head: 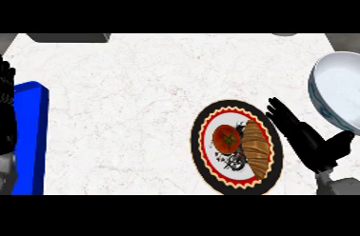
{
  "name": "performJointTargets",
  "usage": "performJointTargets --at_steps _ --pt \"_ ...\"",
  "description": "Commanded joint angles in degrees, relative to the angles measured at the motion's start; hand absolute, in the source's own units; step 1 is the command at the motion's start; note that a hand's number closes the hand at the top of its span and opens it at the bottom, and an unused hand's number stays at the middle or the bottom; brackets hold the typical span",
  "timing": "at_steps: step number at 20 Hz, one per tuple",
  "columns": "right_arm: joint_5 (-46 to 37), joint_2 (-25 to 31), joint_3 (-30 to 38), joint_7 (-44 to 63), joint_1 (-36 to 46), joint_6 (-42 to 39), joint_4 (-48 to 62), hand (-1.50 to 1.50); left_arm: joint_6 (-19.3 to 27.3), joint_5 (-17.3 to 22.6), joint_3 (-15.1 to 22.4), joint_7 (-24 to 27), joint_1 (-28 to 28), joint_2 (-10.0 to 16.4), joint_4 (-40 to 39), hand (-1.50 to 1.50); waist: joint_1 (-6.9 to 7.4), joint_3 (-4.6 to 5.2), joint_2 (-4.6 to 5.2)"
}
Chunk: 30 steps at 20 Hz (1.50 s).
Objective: Pick the tomato from the plate and place it in the bowl
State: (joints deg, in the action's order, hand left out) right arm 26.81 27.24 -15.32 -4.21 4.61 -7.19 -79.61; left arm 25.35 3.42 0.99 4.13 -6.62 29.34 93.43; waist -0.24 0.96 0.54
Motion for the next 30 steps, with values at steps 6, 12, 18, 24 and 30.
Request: performJointTargets --at_steps 6,12,18,24,30 --pt "-6.41 -5.87 5.28 -13.75 3.45 12.72 -12.55 1.50 -14.96 6.29 15.37 -3.04 0.14 -6.91 -0.67 0.00 -4.99 -0.81 -1.17" --pt "-21.63 -13.61 -2.56 -19.70 -1.09 26.40 -6.58 -1.50 -21.58 9.68 19.15 -4.54 -1.76 -9.64 -2.70 0.00 -0.51 -0.97 -0.39" --pt "-38.26 -1.46 -6.07 -5.51 6.95 28.23 -7.01 -1.50 -20.81 8.44 20.12 -6.35 -1.67 -11.28 -2.36 0.00 0.21 -0.83 -0.62" --pt "-48.75 8.73 -12.04 17.27 11.80 18.16 -12.68 -1.50 -22.58 8.48 19.76 -5.21 -2.12 -10.71 -3.97 0.00 -0.09 -0.53 -0.92" --pt "-42.30 12.21 -18.07 35.76 17.85 -4.88 -18.39 -1.50 -22.92 8.08 19.91 -3.95 -1.68 -11.17 -4.61 0.00 0.87 -0.48 -0.87"
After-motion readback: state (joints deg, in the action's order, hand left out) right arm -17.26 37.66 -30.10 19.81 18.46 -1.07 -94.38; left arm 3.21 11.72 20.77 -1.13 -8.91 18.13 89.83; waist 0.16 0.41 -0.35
